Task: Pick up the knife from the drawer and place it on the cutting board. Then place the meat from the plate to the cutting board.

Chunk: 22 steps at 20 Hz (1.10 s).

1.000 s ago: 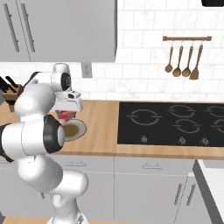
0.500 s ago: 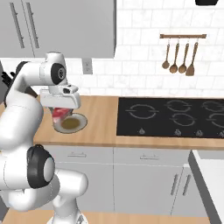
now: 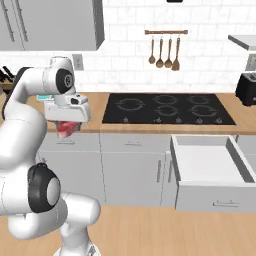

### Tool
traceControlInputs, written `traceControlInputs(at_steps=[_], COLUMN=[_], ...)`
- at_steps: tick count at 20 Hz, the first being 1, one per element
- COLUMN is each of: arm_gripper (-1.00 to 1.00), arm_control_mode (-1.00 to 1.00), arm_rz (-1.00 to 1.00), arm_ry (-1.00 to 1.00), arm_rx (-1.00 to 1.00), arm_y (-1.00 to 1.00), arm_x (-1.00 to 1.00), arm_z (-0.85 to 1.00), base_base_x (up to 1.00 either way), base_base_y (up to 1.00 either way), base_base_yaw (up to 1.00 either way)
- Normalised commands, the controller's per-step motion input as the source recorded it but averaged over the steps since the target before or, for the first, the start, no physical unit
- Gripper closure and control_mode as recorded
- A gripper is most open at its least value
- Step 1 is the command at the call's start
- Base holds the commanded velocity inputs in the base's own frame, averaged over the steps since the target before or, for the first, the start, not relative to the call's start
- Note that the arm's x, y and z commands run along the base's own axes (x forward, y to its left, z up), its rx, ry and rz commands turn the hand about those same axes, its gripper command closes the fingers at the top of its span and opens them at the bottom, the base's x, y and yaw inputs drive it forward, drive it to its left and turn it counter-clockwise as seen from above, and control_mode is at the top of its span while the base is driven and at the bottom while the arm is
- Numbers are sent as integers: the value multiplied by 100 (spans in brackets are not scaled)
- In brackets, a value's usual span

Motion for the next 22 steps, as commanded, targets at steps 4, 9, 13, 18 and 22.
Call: traceControlInputs(at_steps=[4, 9, 13, 18, 22], arm_gripper=[100, 100, 100, 100, 100], arm_control_mode=[100, 100, 100, 100, 100], arm_rz=[0, 0, 0, 0, 0], arm_ry=[0, 0, 0, 0, 0], arm_rx=[0, 0, 0, 0, 0], arm_y=[0, 0, 0, 0, 0], arm_x=[0, 0, 0, 0, 0], arm_z=[0, 0, 0, 0, 0], base_base_x=[-60, 0, 10, 14, 29], base_base_y=[-100, -100, -100, -100, -100], base_base_yaw=[-32, -47, -53, -49, -43])
